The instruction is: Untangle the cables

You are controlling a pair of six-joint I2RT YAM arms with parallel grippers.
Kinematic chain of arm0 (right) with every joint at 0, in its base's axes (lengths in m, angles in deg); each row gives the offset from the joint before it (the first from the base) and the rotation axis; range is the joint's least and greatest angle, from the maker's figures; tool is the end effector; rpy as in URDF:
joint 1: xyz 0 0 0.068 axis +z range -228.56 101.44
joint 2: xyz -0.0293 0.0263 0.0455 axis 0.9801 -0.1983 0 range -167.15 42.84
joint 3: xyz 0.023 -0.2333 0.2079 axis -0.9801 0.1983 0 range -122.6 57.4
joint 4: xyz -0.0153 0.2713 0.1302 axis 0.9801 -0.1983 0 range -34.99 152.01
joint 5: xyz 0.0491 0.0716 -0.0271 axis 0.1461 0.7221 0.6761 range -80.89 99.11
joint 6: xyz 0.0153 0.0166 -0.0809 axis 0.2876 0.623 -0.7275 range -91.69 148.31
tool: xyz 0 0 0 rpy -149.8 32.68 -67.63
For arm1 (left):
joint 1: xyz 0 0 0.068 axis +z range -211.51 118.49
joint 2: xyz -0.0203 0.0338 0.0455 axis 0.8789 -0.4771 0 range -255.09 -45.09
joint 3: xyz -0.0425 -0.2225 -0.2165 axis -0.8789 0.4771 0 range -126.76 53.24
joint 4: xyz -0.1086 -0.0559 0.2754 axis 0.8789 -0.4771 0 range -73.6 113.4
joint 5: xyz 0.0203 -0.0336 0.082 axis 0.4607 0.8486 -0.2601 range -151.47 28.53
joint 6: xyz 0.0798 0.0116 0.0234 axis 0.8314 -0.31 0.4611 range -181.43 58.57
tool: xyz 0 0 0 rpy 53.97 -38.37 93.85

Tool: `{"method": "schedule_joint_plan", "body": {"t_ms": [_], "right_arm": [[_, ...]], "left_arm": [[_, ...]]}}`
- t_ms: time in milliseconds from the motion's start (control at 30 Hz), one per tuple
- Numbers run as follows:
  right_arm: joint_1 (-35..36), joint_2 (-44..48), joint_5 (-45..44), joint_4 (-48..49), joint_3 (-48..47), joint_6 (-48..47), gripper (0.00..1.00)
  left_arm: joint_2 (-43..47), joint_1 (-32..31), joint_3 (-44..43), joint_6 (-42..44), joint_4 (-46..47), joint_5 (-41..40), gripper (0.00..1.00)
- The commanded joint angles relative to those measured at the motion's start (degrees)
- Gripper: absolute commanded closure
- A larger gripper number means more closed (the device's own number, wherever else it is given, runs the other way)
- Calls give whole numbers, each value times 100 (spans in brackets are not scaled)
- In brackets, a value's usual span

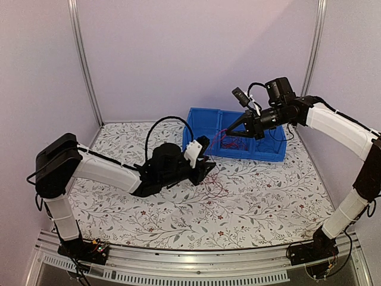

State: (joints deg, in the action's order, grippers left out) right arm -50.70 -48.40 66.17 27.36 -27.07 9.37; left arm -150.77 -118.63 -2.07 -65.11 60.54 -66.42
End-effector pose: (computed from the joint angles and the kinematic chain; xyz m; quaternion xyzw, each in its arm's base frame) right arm 0.3287 0.2436 0.3694 -0.4984 0.6569 0.4621 0.3264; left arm 0.2634 -0.3957 0.1912 0.3283 0.7116 -0.2847 0.5521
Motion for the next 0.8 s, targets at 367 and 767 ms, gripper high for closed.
{"method": "schedule_joint_plan", "body": {"t_ms": [367,767], "right_arm": [[42,82,545,-259,-341,-74,100],[418,26,1460,-1747,-2037,-991,100]], "left_arm": [[-83,419,-81,-864,12,-964,80],[-1488,933,-1280,-1528,244,-1904,61]]}}
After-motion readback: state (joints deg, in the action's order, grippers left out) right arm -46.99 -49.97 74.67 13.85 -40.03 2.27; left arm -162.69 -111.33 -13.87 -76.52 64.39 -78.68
